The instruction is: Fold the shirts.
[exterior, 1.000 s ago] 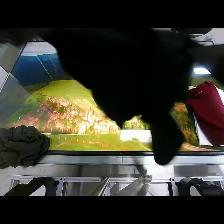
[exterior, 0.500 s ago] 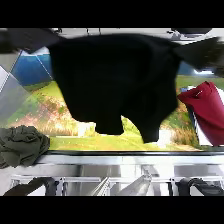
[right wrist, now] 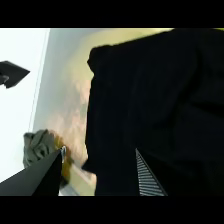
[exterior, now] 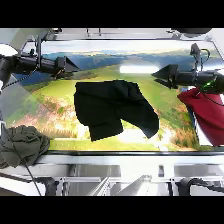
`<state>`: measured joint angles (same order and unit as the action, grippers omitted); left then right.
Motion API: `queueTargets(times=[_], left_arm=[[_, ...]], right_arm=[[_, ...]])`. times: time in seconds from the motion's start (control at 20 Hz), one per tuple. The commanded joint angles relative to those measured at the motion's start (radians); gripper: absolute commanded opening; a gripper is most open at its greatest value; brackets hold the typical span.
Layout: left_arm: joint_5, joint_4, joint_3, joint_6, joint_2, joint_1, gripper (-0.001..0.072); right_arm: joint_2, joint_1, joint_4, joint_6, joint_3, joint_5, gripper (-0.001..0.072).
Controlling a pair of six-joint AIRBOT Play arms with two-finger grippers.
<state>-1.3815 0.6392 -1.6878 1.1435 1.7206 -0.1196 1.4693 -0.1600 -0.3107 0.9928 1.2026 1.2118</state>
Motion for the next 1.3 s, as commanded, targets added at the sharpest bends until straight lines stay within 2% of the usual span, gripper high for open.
queueTargets(times=[0.0,0.05,0.1,0.2,0.25,0.35,0.45,0.6,0.85,0.9,0.95,1.0,1.1,1.15,1.2,1.25], left_arm=[[-0.190,0.016,-0.029,0.057,0.083,-0.065,0.0720],[-0.227,0.053,0.006,0.064,0.076,-0.070,0.0720],[-0.252,0.108,0.058,0.070,0.061,-0.070,0.0720],[-0.242,0.229,0.212,0.070,0.006,-0.068,0.0720],[-0.192,0.255,0.291,0.069,-0.026,-0.068,0.0720],[-0.119,0.267,0.443,0.061,-0.085,-0.080,0.0720],[-0.063,0.250,0.553,0.055,-0.119,-0.080,0.0720],[-0.010,0.141,0.647,0.020,-0.111,-0.050,0.0720],[0.058,0.120,0.612,0.001,-0.023,0.075,0.0703],[0.064,0.119,0.588,0.001,-0.009,0.094,0.0702],[0.068,0.119,0.568,0.002,0.000,0.107,0.0701],[0.069,0.120,0.550,0.002,0.003,0.116,0.0676],[0.064,0.120,0.520,0.002,0.002,0.120,0.0330],[0.054,0.121,0.507,0.000,0.002,0.120,0.0088],[0.045,0.121,0.498,-0.007,0.002,0.120,0.0017],[0.034,0.126,0.491,-0.007,0.002,0.116,0.0016]], right_arm=[[0.025,-0.054,-0.084,-0.017,-0.002,0.170,0.0464],[0.020,-0.052,-0.131,-0.013,-0.007,0.212,0.0325],[0.011,-0.046,-0.176,-0.011,-0.027,0.238,0.0300],[-0.015,-0.030,-0.238,-0.002,-0.119,0.232,0.0303],[-0.026,-0.024,-0.258,-0.002,-0.171,0.218,0.0307],[-0.040,-0.008,-0.274,-0.004,-0.286,0.166,0.0528],[-0.039,0.026,-0.273,-0.029,-0.394,0.080,0.0530],[-0.027,0.105,-0.272,-0.051,-0.489,-0.084,0.0523],[0.023,0.212,-0.164,-0.095,-0.490,-0.259,0.0518],[0.024,0.217,-0.115,-0.127,-0.490,-0.266,0.0474],[0.024,0.217,-0.067,-0.161,-0.488,-0.261,0.0329],[0.024,0.216,-0.039,-0.168,-0.484,-0.262,0.0241],[0.023,0.216,-0.024,-0.167,-0.466,-0.262,0.0049],[0.023,0.216,-0.025,-0.167,-0.454,-0.261,0.0019],[0.021,0.214,-0.024,-0.167,-0.443,-0.256,0.0018],[0.017,0.212,-0.024,-0.166,-0.429,-0.234,0.0018]])
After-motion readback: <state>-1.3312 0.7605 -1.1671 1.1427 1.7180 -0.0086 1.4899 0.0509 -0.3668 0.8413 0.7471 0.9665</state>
